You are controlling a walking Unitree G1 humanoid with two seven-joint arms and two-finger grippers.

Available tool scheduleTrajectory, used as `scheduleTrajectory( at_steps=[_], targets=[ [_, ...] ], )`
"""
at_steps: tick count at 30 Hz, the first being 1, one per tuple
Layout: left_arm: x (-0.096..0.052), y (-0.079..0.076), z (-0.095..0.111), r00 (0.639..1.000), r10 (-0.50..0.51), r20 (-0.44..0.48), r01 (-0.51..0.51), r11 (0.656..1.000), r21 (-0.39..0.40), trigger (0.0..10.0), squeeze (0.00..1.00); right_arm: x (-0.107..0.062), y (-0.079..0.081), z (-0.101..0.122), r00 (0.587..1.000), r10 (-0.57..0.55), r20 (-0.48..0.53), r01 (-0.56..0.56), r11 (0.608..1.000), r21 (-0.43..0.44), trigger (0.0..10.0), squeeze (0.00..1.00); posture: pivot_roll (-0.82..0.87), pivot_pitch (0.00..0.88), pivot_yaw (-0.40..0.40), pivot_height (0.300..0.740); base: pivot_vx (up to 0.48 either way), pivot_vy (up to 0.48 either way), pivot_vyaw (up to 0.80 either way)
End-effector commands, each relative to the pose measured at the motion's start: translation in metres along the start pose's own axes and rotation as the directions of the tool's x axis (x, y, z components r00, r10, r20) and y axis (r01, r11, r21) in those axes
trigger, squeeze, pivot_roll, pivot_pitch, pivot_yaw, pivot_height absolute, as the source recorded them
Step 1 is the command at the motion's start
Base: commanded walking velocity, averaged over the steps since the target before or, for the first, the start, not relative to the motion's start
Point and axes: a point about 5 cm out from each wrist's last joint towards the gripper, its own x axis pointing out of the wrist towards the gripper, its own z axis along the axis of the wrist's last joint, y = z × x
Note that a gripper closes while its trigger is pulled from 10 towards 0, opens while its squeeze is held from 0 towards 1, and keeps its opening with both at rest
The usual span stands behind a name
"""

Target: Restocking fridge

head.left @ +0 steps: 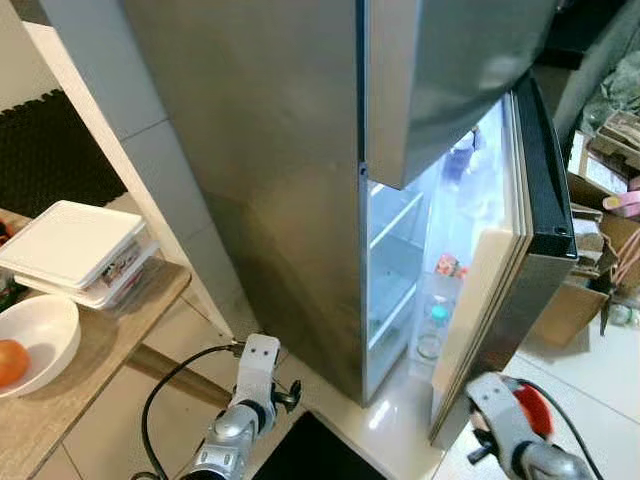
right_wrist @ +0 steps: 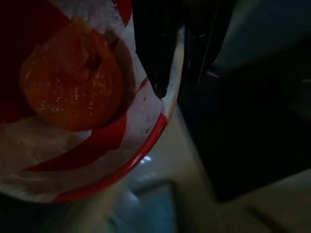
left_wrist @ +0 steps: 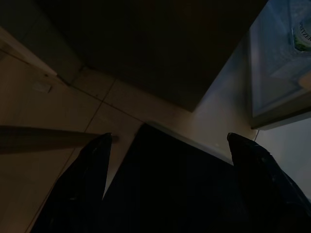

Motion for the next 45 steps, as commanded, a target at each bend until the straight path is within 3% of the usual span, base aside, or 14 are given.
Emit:
scheduleTrajectory(
  at_steps=[1,6,11,14,16,19,27,33,34,37,39,40,45],
  targets=[
    [-0.003,0.006,-0.006,1.000,0.011,-0.029,-0.010,1.000,0.013,10.0,0.00,0.004,0.008,0.022,0.998,0.045,0.049,-0.041,0.996,-0.080,10.0,0.00,-0.11,0.132,0.062,0.740,0.000,0.000,0.00],
    [-0.003,0.004,-0.007,1.000,0.006,-0.026,-0.006,1.000,0.001,10.0,0.00,0.006,0.027,0.059,0.982,0.157,0.106,-0.133,0.971,-0.200,10.0,0.00,-0.11,0.129,0.052,0.740,0.000,0.000,0.00],
    [-0.003,0.004,-0.009,1.000,0.011,-0.028,-0.011,1.000,-0.008,10.0,0.00,0.006,0.038,0.082,0.965,0.217,0.148,-0.175,0.952,-0.252,10.0,0.00,-0.11,0.126,0.049,0.740,0.000,0.000,0.00],
    [-0.003,0.005,-0.009,0.999,0.018,-0.028,-0.018,1.000,-0.012,10.0,0.00,0.010,0.037,0.103,0.960,0.197,0.200,-0.127,0.941,-0.313,10.0,0.00,-0.11,0.123,0.049,0.740,0.000,0.000,0.00],
    [-0.003,0.005,-0.009,0.999,0.018,-0.028,-0.018,1.000,-0.012,10.0,0.00,0.010,0.037,0.103,0.960,0.197,0.200,-0.127,0.941,-0.313,10.0,0.00,-0.11,0.123,0.049,0.740,0.000,0.000,0.00],
    [-0.002,0.005,-0.008,0.999,0.020,-0.027,-0.020,1.000,-0.012,10.0,0.00,0.017,0.026,0.106,0.976,0.137,0.172,-0.060,0.920,-0.387,10.0,0.00,-0.11,0.121,0.047,0.740,0.000,0.000,0.00],
    [-0.002,0.007,-0.007,0.999,0.024,-0.024,-0.024,1.000,-0.008,10.0,0.00,0.013,0.005,0.092,0.994,0.077,0.080,-0.032,0.889,-0.456,10.0,0.00,-0.11,0.122,0.052,0.740,0.000,0.000,0.00],
    [-0.003,0.007,-0.008,0.999,0.020,-0.029,-0.021,1.000,-0.004,10.0,0.00,0.011,-0.006,0.077,0.998,0.053,0.037,-0.031,0.891,-0.453,10.0,0.00,-0.11,0.126,0.061,0.740,0.000,0.000,0.00],
    [-0.003,0.007,-0.008,0.999,0.019,-0.030,-0.019,1.000,-0.001,10.0,0.00,0.006,-0.023,0.061,1.000,-0.007,0.006,0.009,0.910,-0.414,10.0,0.00,-0.11,0.126,0.065,0.740,0.000,0.000,0.00],
    [-0.003,0.007,-0.008,0.999,0.017,-0.032,-0.017,1.000,0.002,10.0,0.00,-0.005,-0.048,0.041,0.993,-0.111,-0.034,0.092,0.930,-0.356,10.0,0.00,-0.11,0.126,0.070,0.740,0.000,0.000,0.00],
    [-0.003,0.007,-0.008,0.999,0.016,-0.032,-0.016,1.000,0.003,10.0,0.00,-0.008,-0.055,0.036,0.989,-0.140,-0.045,0.117,0.932,-0.343,10.0,0.00,-0.11,0.126,0.071,0.740,0.000,0.000,0.00],
    [-0.003,0.007,-0.008,0.999,0.013,-0.034,-0.012,1.000,0.008,10.0,0.00,-0.021,-0.075,0.018,0.970,-0.227,-0.091,0.190,0.934,-0.303,10.0,0.00,-0.11,0.125,0.076,0.740,0.000,0.000,0.00],
    [-0.003,0.007,-0.008,0.999,0.009,-0.036,-0.009,1.000,0.013,10.0,0.00,-0.034,-0.089,0.001,0.946,-0.293,-0.139,0.245,0.926,-0.286,10.0,0.00,-0.11,0.122,0.080,0.740,0.000,0.000,0.00]
  ],
)
